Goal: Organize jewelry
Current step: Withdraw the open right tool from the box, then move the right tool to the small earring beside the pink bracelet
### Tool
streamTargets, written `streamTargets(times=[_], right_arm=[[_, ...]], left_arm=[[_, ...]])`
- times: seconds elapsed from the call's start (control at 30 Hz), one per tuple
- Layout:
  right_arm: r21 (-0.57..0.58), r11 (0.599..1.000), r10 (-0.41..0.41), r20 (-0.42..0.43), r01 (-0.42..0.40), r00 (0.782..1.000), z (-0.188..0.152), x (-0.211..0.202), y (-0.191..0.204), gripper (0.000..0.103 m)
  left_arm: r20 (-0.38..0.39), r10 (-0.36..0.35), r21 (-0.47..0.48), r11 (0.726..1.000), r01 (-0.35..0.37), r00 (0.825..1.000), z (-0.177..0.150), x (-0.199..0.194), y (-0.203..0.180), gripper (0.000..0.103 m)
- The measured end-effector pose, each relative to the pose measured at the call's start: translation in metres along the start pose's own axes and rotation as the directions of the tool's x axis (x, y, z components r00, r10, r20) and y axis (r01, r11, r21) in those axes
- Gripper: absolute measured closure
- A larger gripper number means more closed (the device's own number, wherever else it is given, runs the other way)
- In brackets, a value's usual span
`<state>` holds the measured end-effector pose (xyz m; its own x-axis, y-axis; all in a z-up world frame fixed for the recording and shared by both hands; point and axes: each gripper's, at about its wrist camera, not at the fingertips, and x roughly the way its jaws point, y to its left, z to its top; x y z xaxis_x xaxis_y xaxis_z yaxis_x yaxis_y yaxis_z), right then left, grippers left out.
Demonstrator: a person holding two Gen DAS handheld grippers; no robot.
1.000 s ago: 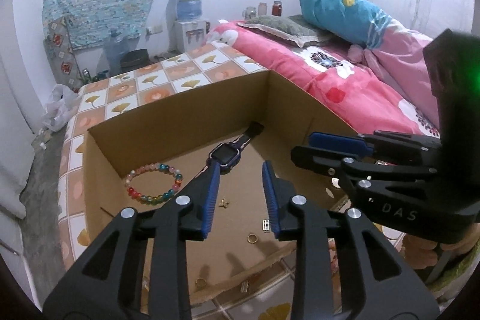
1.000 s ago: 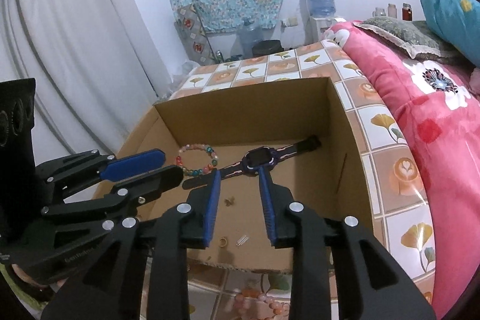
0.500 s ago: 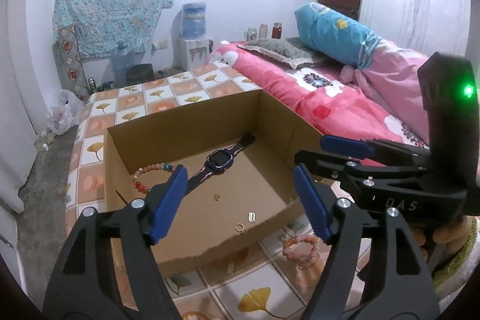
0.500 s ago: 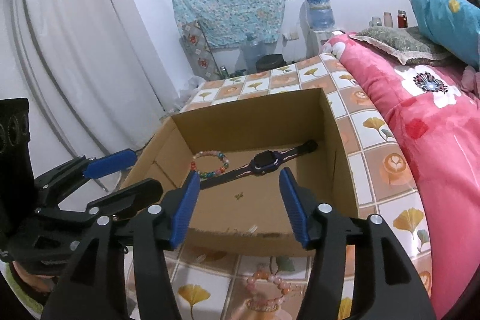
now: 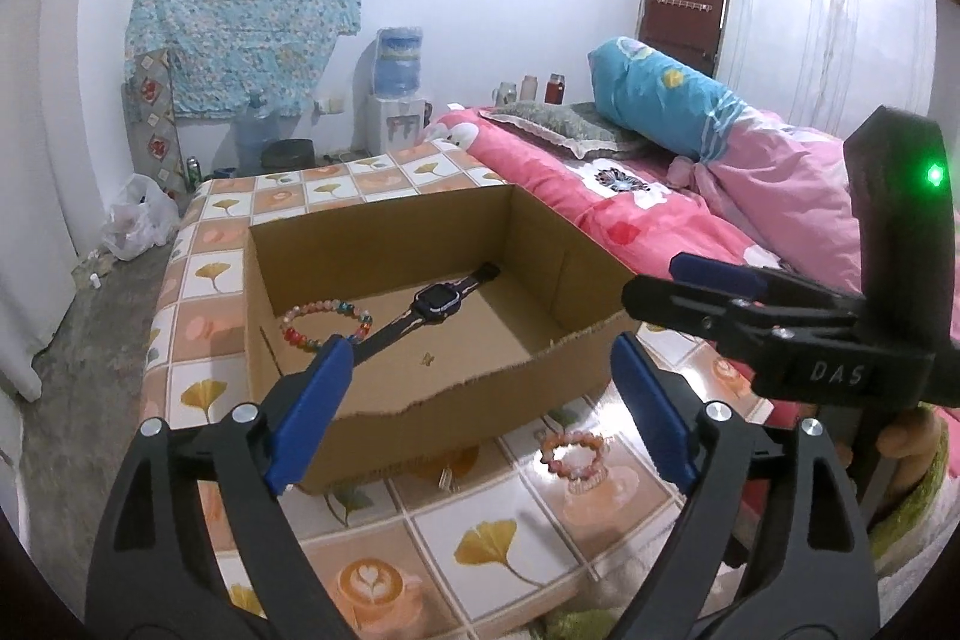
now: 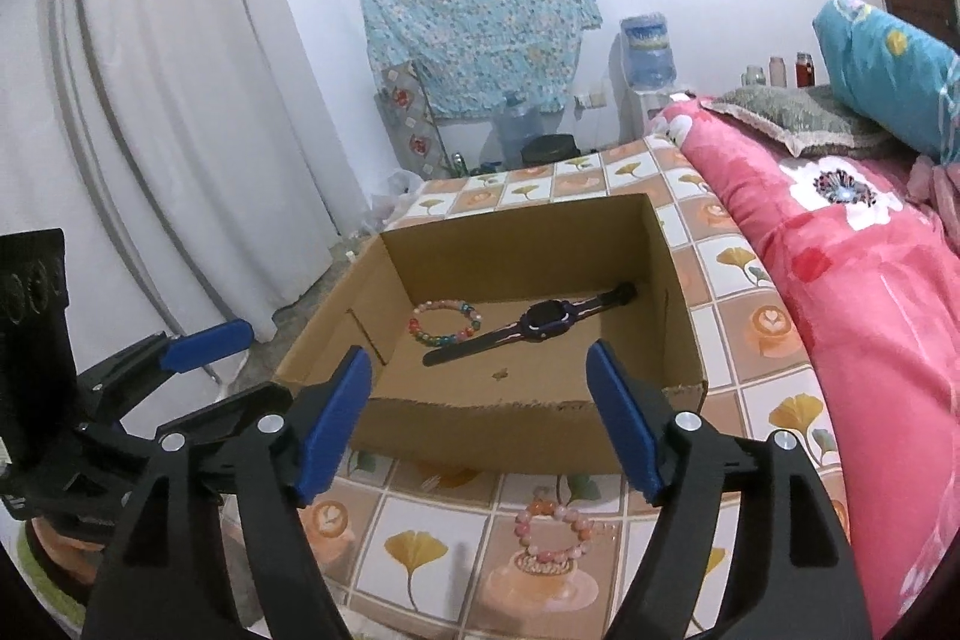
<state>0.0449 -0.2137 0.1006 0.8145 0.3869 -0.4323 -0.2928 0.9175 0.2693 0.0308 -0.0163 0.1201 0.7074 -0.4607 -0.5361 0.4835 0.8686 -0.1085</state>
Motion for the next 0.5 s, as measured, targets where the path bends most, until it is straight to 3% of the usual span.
streamTargets(times=[0.17, 0.3, 0.43, 0.5], right_arm=[[-0.039, 0.999, -0.020, 0.003, 0.020, 1.000, -0.013, -0.010, 0.013, 0.023], [-0.078, 0.994, -0.086, -0.043, 0.082, 0.995, -0.031, -0.011, 0.016, 0.016], [-0.130, 0.977, -0.185, -0.104, 0.171, 0.977, -0.053, -0.008, 0.011, 0.011], [-0.150, 0.961, -0.251, -0.137, 0.230, 0.958, -0.067, -0.004, 0.003, 0.008]], left_arm=[[0.008, -0.006, -0.023, 1.000, 0.006, 1.000, -0.021, -0.017, 0.007, 0.018], [-0.011, 0.006, -0.047, 0.999, -0.006, 1.000, -0.038, -0.021, 0.015, 0.018], [-0.029, 0.019, -0.074, 0.997, -0.021, 0.999, -0.051, -0.023, 0.024, 0.018], [-0.036, 0.024, -0.087, 0.996, -0.027, 0.999, -0.057, -0.022, 0.027, 0.018]])
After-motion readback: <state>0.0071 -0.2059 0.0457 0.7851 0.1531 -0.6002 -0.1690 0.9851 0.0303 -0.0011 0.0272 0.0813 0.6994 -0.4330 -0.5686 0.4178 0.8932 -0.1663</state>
